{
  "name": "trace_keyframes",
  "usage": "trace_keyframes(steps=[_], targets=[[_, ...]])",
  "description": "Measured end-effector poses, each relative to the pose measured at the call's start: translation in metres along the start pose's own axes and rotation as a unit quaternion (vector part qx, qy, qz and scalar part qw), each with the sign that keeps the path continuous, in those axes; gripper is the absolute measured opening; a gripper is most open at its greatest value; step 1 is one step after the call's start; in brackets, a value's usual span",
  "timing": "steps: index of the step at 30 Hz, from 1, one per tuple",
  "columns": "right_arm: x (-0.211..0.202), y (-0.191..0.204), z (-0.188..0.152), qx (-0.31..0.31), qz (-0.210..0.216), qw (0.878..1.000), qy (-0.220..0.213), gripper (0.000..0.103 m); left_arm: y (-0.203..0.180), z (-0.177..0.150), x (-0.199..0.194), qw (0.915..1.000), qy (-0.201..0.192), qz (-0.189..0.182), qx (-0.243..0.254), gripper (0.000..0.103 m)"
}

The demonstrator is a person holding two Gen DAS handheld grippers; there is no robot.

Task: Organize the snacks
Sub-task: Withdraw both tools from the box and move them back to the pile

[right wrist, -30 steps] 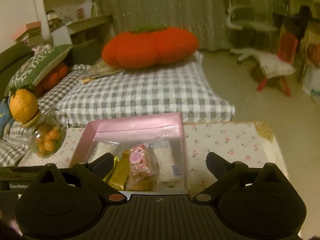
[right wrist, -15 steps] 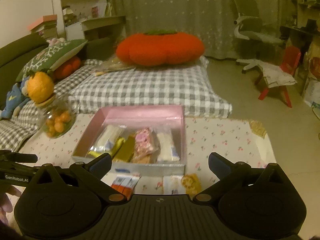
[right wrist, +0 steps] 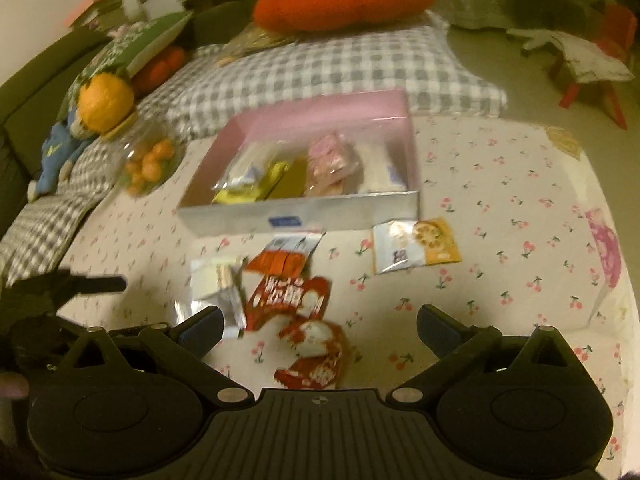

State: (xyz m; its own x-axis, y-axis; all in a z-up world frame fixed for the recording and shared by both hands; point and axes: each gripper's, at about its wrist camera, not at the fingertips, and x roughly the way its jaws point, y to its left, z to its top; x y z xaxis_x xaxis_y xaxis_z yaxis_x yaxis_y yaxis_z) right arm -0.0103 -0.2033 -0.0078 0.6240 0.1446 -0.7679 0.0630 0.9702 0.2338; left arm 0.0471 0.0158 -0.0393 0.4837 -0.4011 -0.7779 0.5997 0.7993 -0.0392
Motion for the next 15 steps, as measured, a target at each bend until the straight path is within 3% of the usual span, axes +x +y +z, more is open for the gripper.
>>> trace_keyframes(steps=[10,15], targets=[[0.020,0.006,-0.020,-0.049,-0.005,0.998,0.037,0.103,-0.024,-0.009,0.009,0.9906,-0.033,-0.037,0.128,0.084],[0.025,0.007,-0.026,-0.065,-0.018,0.997,0.048,0.102,-0.038,-0.009,0.017,0.9838,-0.030,-0.048,0.170,0.076]])
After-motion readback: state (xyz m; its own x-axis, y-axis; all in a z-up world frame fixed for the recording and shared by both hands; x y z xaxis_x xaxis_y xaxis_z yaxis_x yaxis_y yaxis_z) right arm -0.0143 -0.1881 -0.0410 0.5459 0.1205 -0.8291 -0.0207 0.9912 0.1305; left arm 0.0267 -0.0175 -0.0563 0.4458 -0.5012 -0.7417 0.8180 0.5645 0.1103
